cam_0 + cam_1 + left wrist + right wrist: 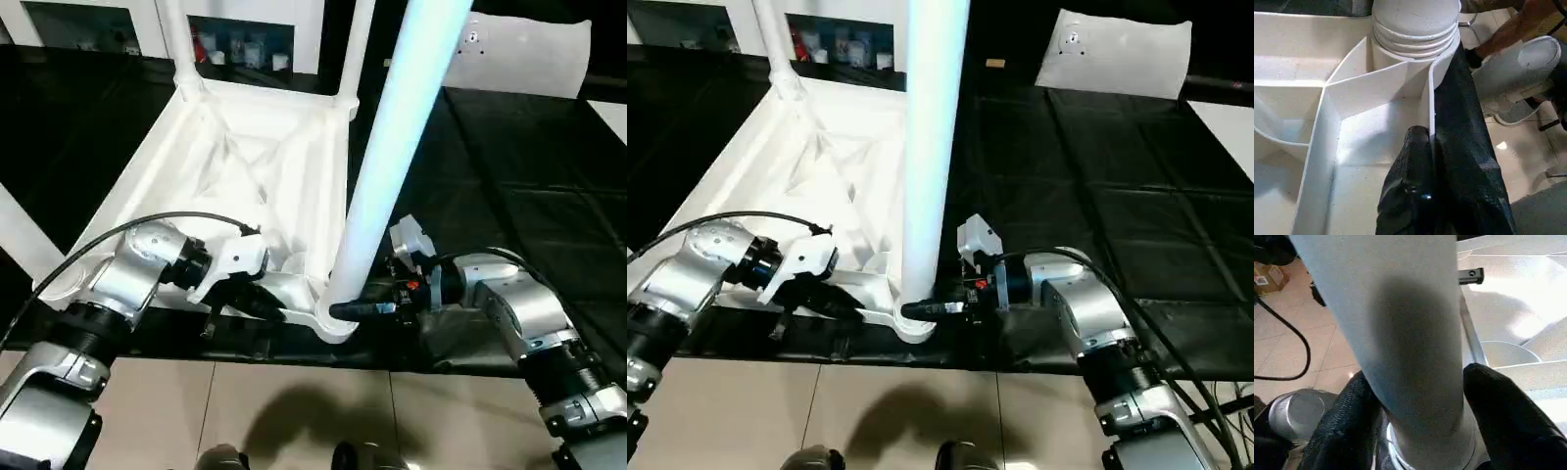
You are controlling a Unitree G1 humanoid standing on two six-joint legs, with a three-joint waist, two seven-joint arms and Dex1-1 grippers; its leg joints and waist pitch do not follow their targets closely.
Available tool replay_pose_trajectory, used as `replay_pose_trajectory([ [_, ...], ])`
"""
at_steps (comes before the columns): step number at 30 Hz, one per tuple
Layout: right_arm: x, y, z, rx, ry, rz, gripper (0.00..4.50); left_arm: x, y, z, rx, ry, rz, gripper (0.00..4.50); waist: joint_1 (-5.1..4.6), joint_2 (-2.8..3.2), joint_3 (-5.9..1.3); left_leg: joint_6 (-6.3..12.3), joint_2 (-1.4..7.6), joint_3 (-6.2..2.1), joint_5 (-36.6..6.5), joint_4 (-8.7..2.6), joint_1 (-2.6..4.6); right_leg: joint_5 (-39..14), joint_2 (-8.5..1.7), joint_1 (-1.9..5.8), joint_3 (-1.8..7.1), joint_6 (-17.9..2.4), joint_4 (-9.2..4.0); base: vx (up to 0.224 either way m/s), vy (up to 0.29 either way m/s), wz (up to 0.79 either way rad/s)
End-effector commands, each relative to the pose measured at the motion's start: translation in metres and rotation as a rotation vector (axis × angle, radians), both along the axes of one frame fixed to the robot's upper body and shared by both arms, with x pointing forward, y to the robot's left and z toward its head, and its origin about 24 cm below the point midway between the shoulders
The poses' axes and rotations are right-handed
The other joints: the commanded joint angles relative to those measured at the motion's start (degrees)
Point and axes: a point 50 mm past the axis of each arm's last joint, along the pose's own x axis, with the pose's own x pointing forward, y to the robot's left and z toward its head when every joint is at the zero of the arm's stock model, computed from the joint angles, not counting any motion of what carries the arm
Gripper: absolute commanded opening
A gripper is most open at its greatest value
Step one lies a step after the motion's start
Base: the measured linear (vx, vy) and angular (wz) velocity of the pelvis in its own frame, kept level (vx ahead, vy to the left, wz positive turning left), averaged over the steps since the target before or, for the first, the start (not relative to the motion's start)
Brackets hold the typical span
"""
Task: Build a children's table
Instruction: Rotate leg to tighten
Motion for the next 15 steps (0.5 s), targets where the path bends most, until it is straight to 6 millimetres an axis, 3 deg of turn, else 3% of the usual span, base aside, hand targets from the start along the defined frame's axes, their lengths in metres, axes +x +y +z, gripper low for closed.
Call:
replay_pose_trajectory([
  [1, 0.002, 0.0, 0.002, -0.007, -0.006, 0.015, 2.45, -0.003, -0.012, 0.001, 0.026, 0.016, -0.117, 0.0, -0.11, 0.2, -4.06, 7.94, 2.87, 0.07, 0.9, -3.49, 0.16, -1.4, -3.79, 4.2, 2.65, -18.4, -2.37, 0.0, 0.0, 0.0],
  [9, -0.001, 0.002, 0.0, 0.02, 0.026, -0.016, 2.08, 0.007, -0.011, 0.002, -0.023, -0.006, 0.031, 0.0, 0.15, 0.25, -4.05, 6.97, 2.87, 0.08, -0.3, -3.5, 0.09, -2.9, -3.83, 4.24, 2.68, -18.2, -2.52, 0.0, 0.0, 0.0],
  [11, 0.006, 0.006, -0.012, -0.022, 0.014, -0.214, 2.06, 0.015, -0.012, 0.004, -0.085, -0.024, 0.192, 0.0, 0.16, 0.47, -3.96, 5.9, 2.87, 0.02, -1.6, -3.65, 0.09, -5.4, -3.95, 4.21, 2.77, -17.4, -2.91, 0.0, 0.0, 0.0],
  [12, 0.008, 0.008, -0.016, -0.037, 0.012, -0.281, 2.05, 0.017, -0.012, 0.004, -0.104, -0.026, 0.246, 0.0, -0.12, 0.38, -3.76, 4.06, 2.78, -0.14, -2.7, -3.87, -0.15, -8.0, -3.91, 4.18, 2.73, -16.4, -3.14, 0.0, 0.0, 0.0],
  [13, 0.01, 0.016, -0.025, -0.041, 0.023, -0.416, 2.05, 0.021, -0.016, 0.004, -0.153, -0.027, 0.362, 0.0, -0.32, 0.4, -3.72, 2.06, 2.55, -0.32, -4.8, -4.11, -0.3, -13.8, -3.98, 4.39, 2.6, -14.3, -3.84, -0.059, -0.012, -0.06],
  [15, 0.011, 0.022, -0.029, -0.033, 0.041, -0.482, 2.03, 0.023, -0.02, 0.003, -0.175, -0.03, 0.411, 0.0, -0.5, 0.37, -3.68, 0.58, 2.41, -0.57, -5.6, -4.27, -0.37, -18.1, -4.08, 4.49, 2.62, -12.2, -4.17, -0.03, -0.006, -0.03],
])
